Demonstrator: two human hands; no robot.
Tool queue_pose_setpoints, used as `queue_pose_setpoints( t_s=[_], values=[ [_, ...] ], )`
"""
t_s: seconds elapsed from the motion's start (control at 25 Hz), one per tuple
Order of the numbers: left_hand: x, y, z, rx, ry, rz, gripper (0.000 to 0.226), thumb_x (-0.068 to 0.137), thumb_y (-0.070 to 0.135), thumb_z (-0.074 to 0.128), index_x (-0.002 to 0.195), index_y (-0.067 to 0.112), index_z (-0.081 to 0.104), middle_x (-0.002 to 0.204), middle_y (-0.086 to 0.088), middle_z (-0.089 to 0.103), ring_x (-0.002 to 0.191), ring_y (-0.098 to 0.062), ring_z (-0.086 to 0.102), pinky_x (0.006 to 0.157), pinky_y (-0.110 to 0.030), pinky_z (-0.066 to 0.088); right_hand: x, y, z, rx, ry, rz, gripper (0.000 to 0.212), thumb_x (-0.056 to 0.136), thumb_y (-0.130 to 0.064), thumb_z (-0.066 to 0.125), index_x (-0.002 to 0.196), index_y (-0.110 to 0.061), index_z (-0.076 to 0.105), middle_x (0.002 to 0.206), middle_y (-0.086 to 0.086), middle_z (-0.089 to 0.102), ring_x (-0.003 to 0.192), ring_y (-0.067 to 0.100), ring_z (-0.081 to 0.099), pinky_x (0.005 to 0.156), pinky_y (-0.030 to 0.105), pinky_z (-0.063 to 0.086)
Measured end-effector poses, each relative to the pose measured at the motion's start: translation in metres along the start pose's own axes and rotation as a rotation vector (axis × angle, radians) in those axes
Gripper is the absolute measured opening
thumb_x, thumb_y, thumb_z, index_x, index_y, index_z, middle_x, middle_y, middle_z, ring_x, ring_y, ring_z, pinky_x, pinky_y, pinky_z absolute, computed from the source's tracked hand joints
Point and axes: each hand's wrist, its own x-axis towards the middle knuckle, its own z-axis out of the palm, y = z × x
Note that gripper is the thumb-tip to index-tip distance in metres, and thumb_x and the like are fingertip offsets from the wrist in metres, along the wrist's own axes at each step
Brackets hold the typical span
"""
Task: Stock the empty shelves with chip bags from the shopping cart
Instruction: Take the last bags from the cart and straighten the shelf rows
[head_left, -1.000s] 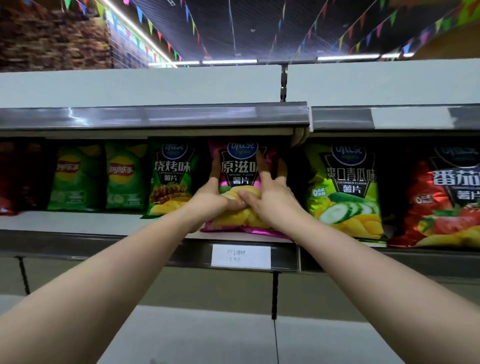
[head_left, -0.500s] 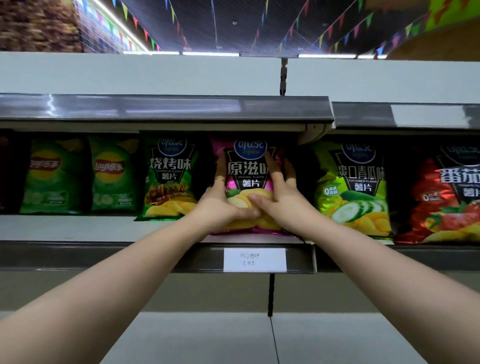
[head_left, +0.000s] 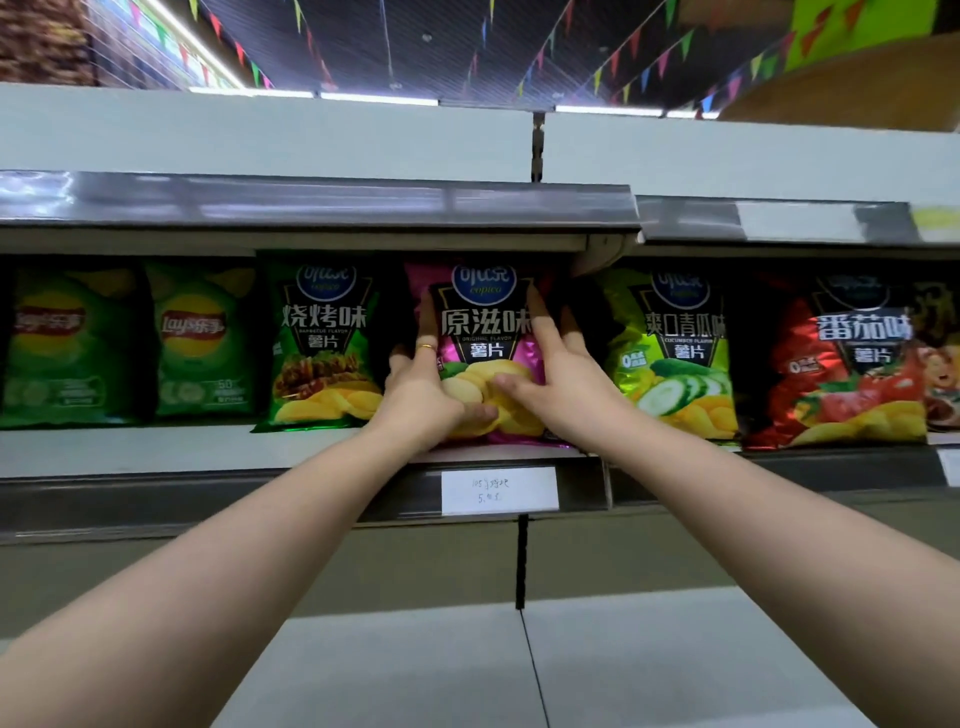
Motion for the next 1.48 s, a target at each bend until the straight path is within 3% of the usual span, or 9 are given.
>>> queue_pose_setpoints(
  t_s=[0.2,0.4,0.56,0.68,0.88,1.08,1.2,1.36,1.48],
  values=[
    [-0.016,0.025,0.001,0.203,0.118,0.003,0.109,0.069,0.034,0.082,0.15,0.021,0.011,0.151,-0.017,0.007,0.14,-0.033,0.014,0.114,-0.039,0.021,-0.011,0.008,-0.022,0.017,0.098,-0.088,0.066,0.092,-0.025,0.054,0.147,-0.016,0.02,0.14,0.015,0.029,0.123,0.032,0.043,0.099,0.029,0.033],
    [-0.03,0.053,0.022,0.373,0.239,0.125,0.092,0.077,0.032,0.073,0.149,0.023,0.017,0.149,-0.021,0.003,0.14,-0.038,0.002,0.116,-0.047,0.011,-0.018,0.038,-0.05,-0.004,0.271,-0.232,0.037,0.091,-0.016,0.053,0.126,-0.006,0.05,0.13,0.011,0.041,0.118,0.025,0.045,0.096,0.025,0.031],
    [-0.044,0.081,0.059,0.249,0.249,0.299,0.075,0.088,0.03,0.062,0.148,0.016,0.021,0.154,-0.016,0.0,0.143,-0.03,-0.004,0.117,-0.04,0.007,-0.02,0.084,-0.074,0.073,0.462,-0.069,0.039,0.091,-0.016,0.052,0.126,0.0,0.045,0.129,0.015,0.041,0.121,0.026,0.041,0.098,0.026,0.03],
    [-0.044,0.107,0.093,0.038,0.089,0.271,0.079,0.09,0.035,0.059,0.15,0.008,0.014,0.155,-0.013,0.009,0.144,-0.025,0.011,0.116,-0.029,0.01,-0.007,0.113,-0.083,0.292,0.335,0.252,0.056,0.093,-0.029,0.052,0.133,0.005,0.034,0.135,0.023,0.038,0.126,0.034,0.038,0.101,0.032,0.03],
    [-0.027,0.118,0.126,-0.094,-0.022,0.033,0.096,0.087,0.043,0.06,0.15,0.006,-0.003,0.154,-0.016,0.014,0.142,-0.03,0.021,0.116,-0.035,0.021,0.018,0.129,-0.075,0.823,0.048,0.504,0.066,0.081,-0.048,0.062,0.125,0.001,0.052,0.118,0.015,0.061,0.107,0.03,0.059,0.099,0.037,0.045],
    [-0.025,0.114,0.127,-0.099,0.011,0.04,0.095,0.088,0.038,0.061,0.15,0.008,-0.004,0.154,-0.013,0.015,0.142,-0.026,0.022,0.113,-0.029,0.02,0.027,0.138,-0.067,0.803,0.01,0.473,0.081,0.071,-0.062,0.065,0.126,-0.003,0.054,0.121,0.013,0.061,0.109,0.029,0.059,0.099,0.037,0.045],
    [-0.026,0.11,0.127,-0.114,0.036,0.059,0.096,0.087,0.038,0.062,0.151,0.009,-0.004,0.153,-0.012,0.018,0.14,-0.025,0.025,0.115,-0.03,0.021,0.025,0.138,-0.066,0.793,-0.023,0.453,0.102,0.052,-0.072,0.063,0.127,-0.003,0.053,0.122,0.013,0.061,0.11,0.03,0.059,0.099,0.039,0.046],
    [-0.026,0.112,0.131,-0.063,0.017,0.081,0.096,0.087,0.044,0.06,0.15,0.007,-0.003,0.151,-0.013,0.02,0.138,-0.026,0.029,0.114,-0.033,0.025,0.031,0.14,-0.075,0.679,0.044,0.397,0.076,0.081,-0.057,0.059,0.128,0.002,0.05,0.128,0.016,0.056,0.117,0.032,0.053,0.093,0.027,0.041],
    [-0.023,0.116,0.136,-0.008,0.031,0.071,0.098,0.087,0.047,0.058,0.15,0.005,-0.004,0.15,-0.015,0.021,0.138,-0.03,0.028,0.113,-0.044,0.027,0.041,0.135,-0.081,0.602,0.107,0.362,0.081,0.085,-0.057,0.055,0.137,0.002,0.039,0.139,0.019,0.046,0.125,0.032,0.046,0.089,0.026,0.037]
  ],
)
